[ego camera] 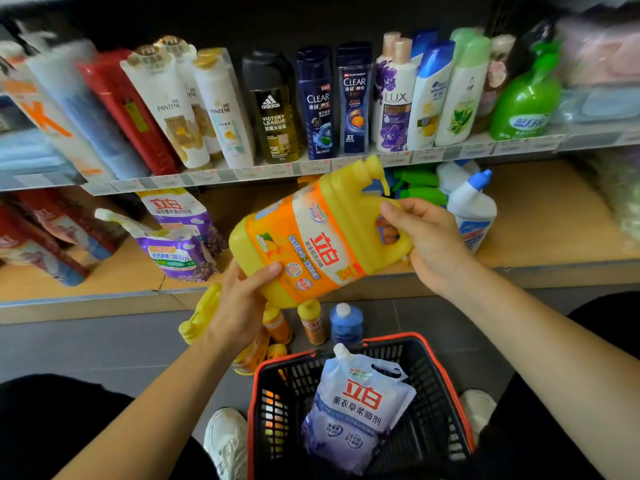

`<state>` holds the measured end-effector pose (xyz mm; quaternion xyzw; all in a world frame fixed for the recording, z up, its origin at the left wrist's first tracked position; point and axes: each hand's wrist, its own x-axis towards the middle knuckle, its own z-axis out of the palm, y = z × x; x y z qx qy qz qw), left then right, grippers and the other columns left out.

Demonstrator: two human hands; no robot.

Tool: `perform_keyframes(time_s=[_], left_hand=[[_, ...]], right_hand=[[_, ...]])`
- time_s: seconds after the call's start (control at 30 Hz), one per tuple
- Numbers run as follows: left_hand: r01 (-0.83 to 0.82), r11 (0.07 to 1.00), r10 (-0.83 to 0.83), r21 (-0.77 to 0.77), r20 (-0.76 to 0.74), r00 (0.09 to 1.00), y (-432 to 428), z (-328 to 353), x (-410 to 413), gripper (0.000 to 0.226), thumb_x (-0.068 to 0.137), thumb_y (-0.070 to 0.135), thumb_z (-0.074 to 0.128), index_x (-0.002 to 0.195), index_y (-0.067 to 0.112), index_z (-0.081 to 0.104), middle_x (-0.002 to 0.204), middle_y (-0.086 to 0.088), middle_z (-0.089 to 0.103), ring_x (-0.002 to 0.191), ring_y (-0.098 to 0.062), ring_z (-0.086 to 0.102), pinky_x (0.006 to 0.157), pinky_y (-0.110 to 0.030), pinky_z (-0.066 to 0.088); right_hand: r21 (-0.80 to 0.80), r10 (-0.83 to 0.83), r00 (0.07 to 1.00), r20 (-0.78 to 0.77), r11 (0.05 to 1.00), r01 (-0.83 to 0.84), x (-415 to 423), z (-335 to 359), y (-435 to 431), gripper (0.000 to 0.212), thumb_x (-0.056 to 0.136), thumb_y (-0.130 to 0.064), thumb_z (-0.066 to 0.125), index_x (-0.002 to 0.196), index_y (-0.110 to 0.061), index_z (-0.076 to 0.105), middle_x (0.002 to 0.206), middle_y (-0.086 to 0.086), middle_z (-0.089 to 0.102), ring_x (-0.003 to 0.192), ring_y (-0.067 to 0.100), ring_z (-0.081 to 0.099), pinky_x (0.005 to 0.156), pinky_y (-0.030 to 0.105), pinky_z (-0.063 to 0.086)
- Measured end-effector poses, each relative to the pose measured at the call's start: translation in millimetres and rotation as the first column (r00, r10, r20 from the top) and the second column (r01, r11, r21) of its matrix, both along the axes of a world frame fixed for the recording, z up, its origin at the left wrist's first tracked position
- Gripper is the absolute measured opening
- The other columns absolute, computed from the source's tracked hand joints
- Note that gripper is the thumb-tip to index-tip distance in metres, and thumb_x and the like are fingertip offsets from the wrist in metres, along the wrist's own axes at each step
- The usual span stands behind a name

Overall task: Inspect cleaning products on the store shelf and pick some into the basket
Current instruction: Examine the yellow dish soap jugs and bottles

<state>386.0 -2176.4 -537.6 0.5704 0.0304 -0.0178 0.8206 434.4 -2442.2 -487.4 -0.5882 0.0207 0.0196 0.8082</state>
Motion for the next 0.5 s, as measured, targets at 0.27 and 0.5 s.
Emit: perform_keyframes(time_s=[0.27, 0.5], left_hand=[[-0.308, 0.794, 0.127, 0.524, 0.352, 0.927, 15.9, 29.5, 0.0, 0.092, 0.052, 0.054, 0.096, 0.134, 0.028, 0.061, 0.125, 0.001, 0.068, 0.116, -0.019, 0.066, 0.089, -0.043, 0.06], [-0.256, 0.569, -0.22, 0.782, 0.444, 0.868, 10.1, 35.1, -11.1, 0.088, 0.052, 0.051, 0.095, 0.132, 0.039, 0.06, 0.113, 0.008, 0.06, 0.108, -0.015, 0.061, 0.084, -0.043, 0.056]], right_hand=[[-0.265, 0.023, 0.99, -0.14, 0.963, -0.06, 4.2, -18.4, 1.3, 0.051, 0.084, -0.011, 0.077, 0.131, -0.022, 0.059, 0.124, 0.001, 0.067, 0.112, 0.02, 0.064, 0.098, 0.044, 0.052], [-0.68, 0.648, 0.757, 0.085, 0.593, -0.431, -13.0, -21.9, 20.5, 0.094, 0.07, -0.019, 0.09, 0.149, -0.028, 0.039, 0.143, -0.018, 0.05, 0.13, -0.008, 0.047, 0.103, 0.013, 0.043]])
